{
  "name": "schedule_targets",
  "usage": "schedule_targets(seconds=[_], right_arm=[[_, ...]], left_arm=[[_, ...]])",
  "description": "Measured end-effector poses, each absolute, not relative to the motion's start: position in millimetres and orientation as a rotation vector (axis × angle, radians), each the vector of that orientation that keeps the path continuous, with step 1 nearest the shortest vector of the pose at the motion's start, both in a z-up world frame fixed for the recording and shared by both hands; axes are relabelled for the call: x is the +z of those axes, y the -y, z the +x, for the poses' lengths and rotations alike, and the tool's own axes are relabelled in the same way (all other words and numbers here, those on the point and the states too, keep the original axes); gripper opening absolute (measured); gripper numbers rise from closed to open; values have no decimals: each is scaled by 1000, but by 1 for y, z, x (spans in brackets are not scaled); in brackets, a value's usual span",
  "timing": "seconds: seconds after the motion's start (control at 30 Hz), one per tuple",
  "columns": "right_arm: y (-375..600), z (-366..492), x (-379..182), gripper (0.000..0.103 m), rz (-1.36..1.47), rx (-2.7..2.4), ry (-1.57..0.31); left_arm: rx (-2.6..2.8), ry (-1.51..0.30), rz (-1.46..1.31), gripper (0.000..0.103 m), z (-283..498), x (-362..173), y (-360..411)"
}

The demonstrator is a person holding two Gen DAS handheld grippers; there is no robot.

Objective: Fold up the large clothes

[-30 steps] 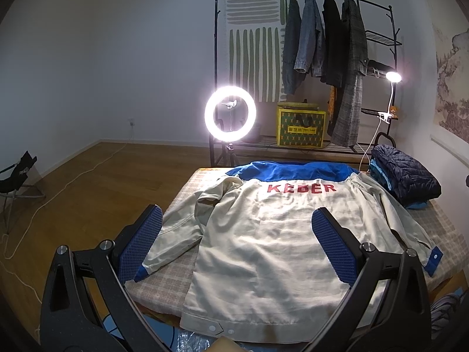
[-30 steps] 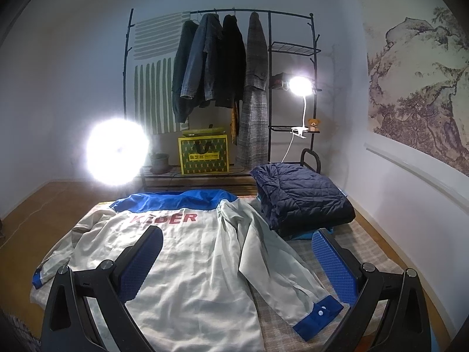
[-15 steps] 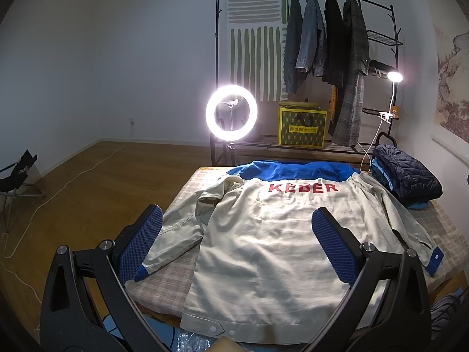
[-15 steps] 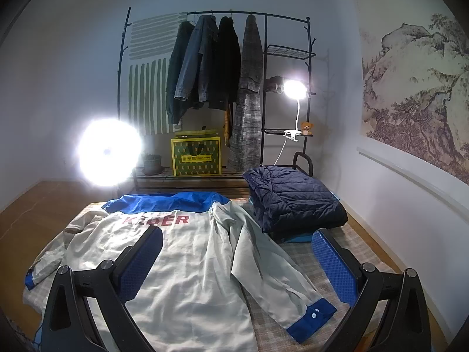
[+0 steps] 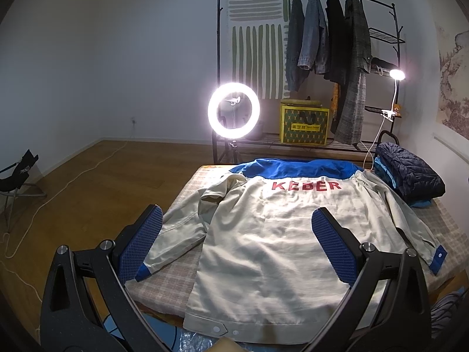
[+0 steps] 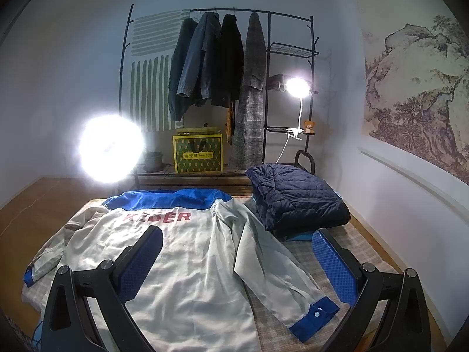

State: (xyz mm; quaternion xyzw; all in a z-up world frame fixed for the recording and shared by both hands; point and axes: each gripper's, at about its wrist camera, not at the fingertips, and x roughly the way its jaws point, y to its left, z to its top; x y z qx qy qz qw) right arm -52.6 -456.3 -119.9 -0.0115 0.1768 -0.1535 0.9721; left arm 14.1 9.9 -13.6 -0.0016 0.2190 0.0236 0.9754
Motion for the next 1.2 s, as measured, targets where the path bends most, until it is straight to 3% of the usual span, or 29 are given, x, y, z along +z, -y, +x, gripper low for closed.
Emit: schedule_targets(seconds=[0.8,1.2], right_arm=[[444,-43,-125,103,-31,-293,-360],[419,3,-139,103,-9,-204,-407]], left_arm=[[73,-449,-5,103,23,-21,-28],[144,-495,-9,103,55,-46,-67]])
